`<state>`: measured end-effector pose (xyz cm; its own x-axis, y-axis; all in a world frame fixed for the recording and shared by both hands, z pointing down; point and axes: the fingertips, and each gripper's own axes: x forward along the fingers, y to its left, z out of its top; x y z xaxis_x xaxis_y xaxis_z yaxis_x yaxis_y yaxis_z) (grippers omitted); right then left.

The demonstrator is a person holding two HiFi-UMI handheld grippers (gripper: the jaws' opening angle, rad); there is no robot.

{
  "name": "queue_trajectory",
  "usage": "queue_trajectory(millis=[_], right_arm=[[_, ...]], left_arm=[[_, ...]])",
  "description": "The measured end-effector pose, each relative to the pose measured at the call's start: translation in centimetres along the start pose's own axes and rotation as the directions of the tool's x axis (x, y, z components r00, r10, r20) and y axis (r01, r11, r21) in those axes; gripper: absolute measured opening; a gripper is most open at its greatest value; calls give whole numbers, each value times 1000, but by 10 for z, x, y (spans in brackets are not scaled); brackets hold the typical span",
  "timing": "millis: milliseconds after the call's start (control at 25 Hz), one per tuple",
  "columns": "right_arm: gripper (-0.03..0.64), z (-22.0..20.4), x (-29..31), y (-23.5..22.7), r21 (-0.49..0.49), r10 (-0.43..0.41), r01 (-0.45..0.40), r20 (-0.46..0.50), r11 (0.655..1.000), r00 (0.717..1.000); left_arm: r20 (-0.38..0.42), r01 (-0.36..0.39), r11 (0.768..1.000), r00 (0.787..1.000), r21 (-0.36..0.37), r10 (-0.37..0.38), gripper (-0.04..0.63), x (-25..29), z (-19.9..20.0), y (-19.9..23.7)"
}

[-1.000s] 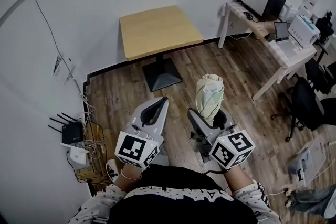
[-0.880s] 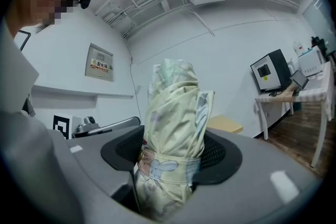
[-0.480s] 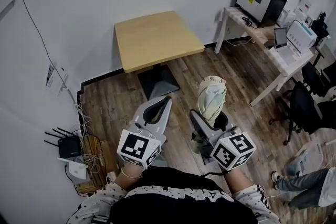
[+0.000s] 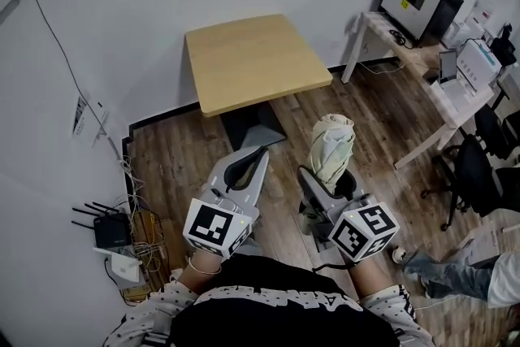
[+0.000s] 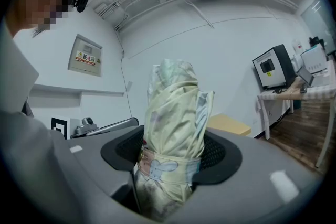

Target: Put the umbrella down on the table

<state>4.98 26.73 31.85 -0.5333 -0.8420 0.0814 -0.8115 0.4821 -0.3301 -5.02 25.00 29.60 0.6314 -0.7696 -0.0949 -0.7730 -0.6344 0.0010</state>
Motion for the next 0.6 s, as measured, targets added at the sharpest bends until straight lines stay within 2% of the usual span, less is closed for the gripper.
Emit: queue_trajectory(millis=[600], right_arm=[[310,7,62,-1,-23,-65,64,-20,998,998]], left_arm=[[11,48,998,999,-30,-48,3,27,-3,61]])
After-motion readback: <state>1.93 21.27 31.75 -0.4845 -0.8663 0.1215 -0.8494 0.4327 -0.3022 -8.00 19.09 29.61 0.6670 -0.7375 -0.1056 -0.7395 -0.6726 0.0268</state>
